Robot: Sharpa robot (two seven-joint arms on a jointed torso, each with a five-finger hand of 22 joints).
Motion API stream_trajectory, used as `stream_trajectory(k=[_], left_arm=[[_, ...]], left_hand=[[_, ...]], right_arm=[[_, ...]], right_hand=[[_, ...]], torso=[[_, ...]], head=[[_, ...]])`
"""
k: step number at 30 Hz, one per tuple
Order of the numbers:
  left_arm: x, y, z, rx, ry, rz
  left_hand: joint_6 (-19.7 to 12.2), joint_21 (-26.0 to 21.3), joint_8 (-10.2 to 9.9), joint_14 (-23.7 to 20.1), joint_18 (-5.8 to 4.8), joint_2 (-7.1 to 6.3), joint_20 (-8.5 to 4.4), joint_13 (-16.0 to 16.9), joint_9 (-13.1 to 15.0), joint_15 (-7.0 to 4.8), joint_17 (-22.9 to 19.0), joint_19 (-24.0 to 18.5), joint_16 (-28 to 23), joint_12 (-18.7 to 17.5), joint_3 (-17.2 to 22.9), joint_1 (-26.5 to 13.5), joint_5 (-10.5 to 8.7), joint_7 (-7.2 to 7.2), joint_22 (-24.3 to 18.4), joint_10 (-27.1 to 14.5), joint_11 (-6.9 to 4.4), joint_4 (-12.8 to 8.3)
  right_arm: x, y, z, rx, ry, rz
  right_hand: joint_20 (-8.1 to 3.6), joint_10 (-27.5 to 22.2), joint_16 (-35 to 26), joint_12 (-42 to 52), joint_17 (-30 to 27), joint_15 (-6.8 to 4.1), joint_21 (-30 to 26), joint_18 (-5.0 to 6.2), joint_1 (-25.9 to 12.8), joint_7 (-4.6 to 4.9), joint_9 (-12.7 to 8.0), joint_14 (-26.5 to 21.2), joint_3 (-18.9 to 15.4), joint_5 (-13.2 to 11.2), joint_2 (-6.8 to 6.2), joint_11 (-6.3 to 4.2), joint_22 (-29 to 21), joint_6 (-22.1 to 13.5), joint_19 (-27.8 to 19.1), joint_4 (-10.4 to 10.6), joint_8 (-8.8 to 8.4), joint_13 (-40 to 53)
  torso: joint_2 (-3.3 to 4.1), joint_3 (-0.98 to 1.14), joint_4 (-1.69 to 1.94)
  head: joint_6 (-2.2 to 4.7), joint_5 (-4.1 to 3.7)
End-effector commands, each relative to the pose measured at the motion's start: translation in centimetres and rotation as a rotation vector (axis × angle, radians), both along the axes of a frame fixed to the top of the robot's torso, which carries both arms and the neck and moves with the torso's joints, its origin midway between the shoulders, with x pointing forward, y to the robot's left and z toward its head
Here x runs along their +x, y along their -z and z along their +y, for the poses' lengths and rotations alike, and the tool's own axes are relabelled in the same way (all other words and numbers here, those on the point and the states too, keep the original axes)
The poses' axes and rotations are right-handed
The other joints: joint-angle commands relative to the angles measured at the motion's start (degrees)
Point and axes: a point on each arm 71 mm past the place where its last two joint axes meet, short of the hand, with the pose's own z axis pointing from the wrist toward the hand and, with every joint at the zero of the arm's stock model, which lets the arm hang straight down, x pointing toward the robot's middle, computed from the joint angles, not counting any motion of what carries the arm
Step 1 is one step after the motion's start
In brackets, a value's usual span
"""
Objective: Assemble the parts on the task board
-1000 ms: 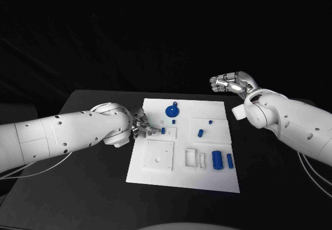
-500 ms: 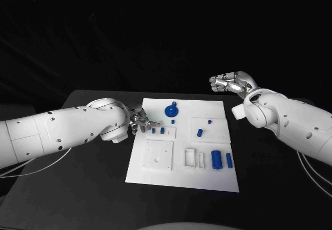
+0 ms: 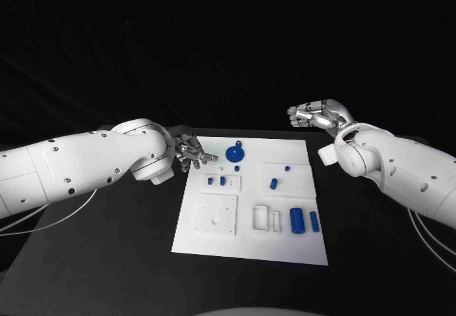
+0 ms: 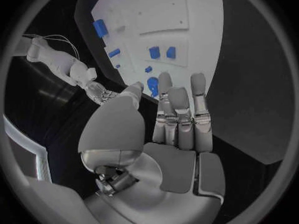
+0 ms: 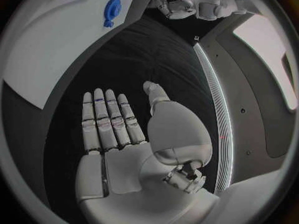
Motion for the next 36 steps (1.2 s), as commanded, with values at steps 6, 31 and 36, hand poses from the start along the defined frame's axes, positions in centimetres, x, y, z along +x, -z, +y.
stream_trajectory(k=[6, 31, 36], left_arm=[[0.8, -2.1, -2.8, -0.144, 0.158, -0.253], [1.0, 1.0, -9.0, 0.109, 0.666, -0.553], [1.4, 1.7, -9.3, 0.141, 0.677, -0.525]], left_hand=[[0.5, -4.9, -7.1, -4.3, 0.68, 2.57, 2.26, -4.8, -14.2, 2.58, -4.1, -3.3, -8.8, -12.1, 4.0, 16.6, -5.53, 3.75, -2.9, -4.9, 2.69, -13.7], [-3.0, -5.7, -10.4, 1.7, 4.01, 2.29, 4.38, -4.9, -31.7, 4.23, -3.6, -1.4, -15.5, -19.8, 4.0, 15.7, -10.98, 4.45, 1.4, -18.3, 7.31, -21.1], [-3.5, -6.4, -10.4, 0.8, 3.89, 2.12, 4.79, -4.9, -31.7, 4.62, -3.1, -1.1, -13.8, -19.8, 2.3, 14.8, -11.77, 4.32, 0.8, -20.3, 7.70, -19.6]], right_arm=[[0.0, 0.0, 0.3, 0.002, -0.012, -0.003], [0.2, 0.2, 1.7, 0.013, -0.039, -0.013], [0.2, 0.1, 1.9, 0.014, -0.041, -0.013]], right_hand=[[-0.17, -0.2, -0.2, -0.1, -0.1, -0.09, 0.0, 1.11, 1.3, 0.07, -0.1, 0.0, 2.8, -0.9, -0.03, -0.05, -0.1, -0.1, -0.2, -2.4, -0.23, -0.1], [-0.13, -0.2, -0.2, -0.1, -0.1, -0.09, 0.0, 1.13, 0.3, 0.00, -0.1, 0.0, -0.2, 0.6, 0.10, -0.08, -0.1, -0.1, -0.1, -1.7, -0.22, -0.1], [-0.13, -0.2, -0.2, -0.1, -0.1, -0.09, 0.0, 1.13, 0.3, 0.00, -0.1, 0.0, -0.2, 0.6, 0.10, -0.08, -0.1, -0.1, -0.1, -1.7, -0.22, -0.1]], torso=[[0.02, -0.07, 0.07], [0.13, 0.09, -0.17], [0.10, 0.14, -0.17]], head=[[0.36, -0.21], [1.01, -0.78], [1.05, -0.75]])
